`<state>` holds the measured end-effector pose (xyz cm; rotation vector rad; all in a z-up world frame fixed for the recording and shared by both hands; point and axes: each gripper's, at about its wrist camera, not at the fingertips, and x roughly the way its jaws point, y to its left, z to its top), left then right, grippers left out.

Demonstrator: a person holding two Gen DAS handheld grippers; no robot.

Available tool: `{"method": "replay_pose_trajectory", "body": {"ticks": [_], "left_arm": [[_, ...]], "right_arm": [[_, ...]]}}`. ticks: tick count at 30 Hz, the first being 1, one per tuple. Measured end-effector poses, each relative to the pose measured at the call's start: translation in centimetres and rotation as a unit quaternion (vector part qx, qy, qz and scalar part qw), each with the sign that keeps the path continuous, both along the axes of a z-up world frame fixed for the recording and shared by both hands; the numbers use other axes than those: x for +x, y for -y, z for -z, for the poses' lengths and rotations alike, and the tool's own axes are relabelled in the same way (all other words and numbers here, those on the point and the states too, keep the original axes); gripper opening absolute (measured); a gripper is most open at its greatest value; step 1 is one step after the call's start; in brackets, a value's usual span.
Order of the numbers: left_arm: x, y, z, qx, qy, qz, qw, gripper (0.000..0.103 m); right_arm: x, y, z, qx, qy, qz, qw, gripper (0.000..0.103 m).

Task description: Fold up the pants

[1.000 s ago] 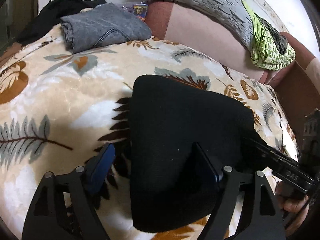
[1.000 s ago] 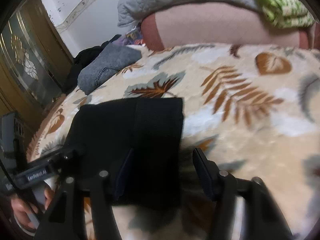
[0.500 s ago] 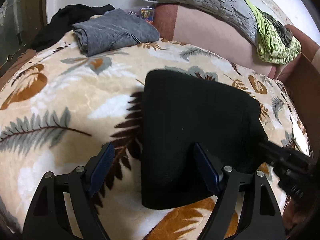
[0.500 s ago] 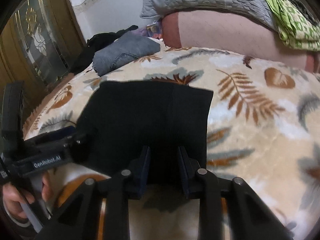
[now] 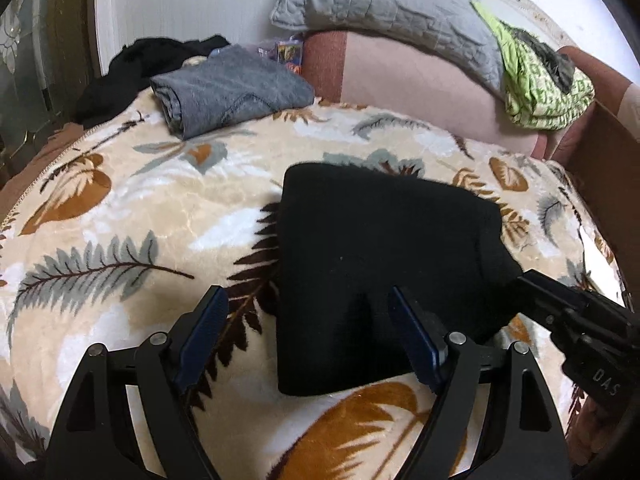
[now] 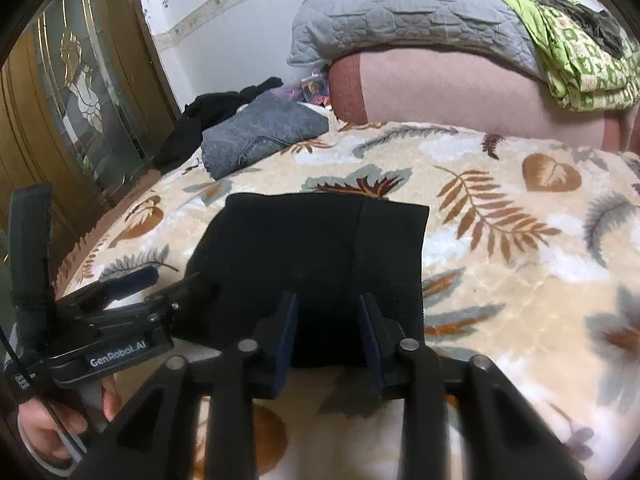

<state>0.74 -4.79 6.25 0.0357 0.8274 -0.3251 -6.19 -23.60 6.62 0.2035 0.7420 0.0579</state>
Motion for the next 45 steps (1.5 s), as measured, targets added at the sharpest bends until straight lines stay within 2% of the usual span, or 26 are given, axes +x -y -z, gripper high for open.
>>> {"method": "replay_pose_trajectory", "body": {"ticks": [2, 8, 15, 24, 33, 39, 45], "left_arm": [[-0.5, -0.1, -0.6, 0.001, 0.014, -0.006, 0.9999, 0.083], [-1.9, -0.5, -2.0, -0.006, 0.042, -0.012, 0.999, 0.083], [-3.6, -0.9, -3.2, -0.014, 0.061, -0.02, 0.9978, 0.083], [-5.2, -1.0, -4.1, 0.012, 0.086, -0.032, 0.9957, 0.083], [-6.3, -1.2, -4.3, 0.018, 0.088, -0.034, 0.9953, 0.083], [-6.2, -1.3, -4.0, 0.021, 0.068, -0.033, 0.9969, 0.083], [-6.5, -1.3, -4.3, 0.022, 0.078, -0.034, 0.9962, 0.083]], "right_arm": [[-0.3, -0.1, -0.3, -0.003, 0.005, 0.005, 1.0, 0.042], [-1.1, 0.1, -1.2, -0.006, 0.019, 0.019, 1.0, 0.048], [-2.3, 0.2, -2.2, -0.002, 0.031, 0.022, 0.999, 0.051], [-3.3, 0.0, -2.6, -0.002, 0.036, 0.023, 0.999, 0.055], [-4.2, -0.2, -2.9, -0.003, 0.044, 0.023, 0.999, 0.058], [-4.8, 0.1, -3.1, -0.001, 0.048, 0.026, 0.999, 0.058], [-5.4, 0.4, -3.3, 0.0, 0.05, 0.027, 0.998, 0.062]]}}
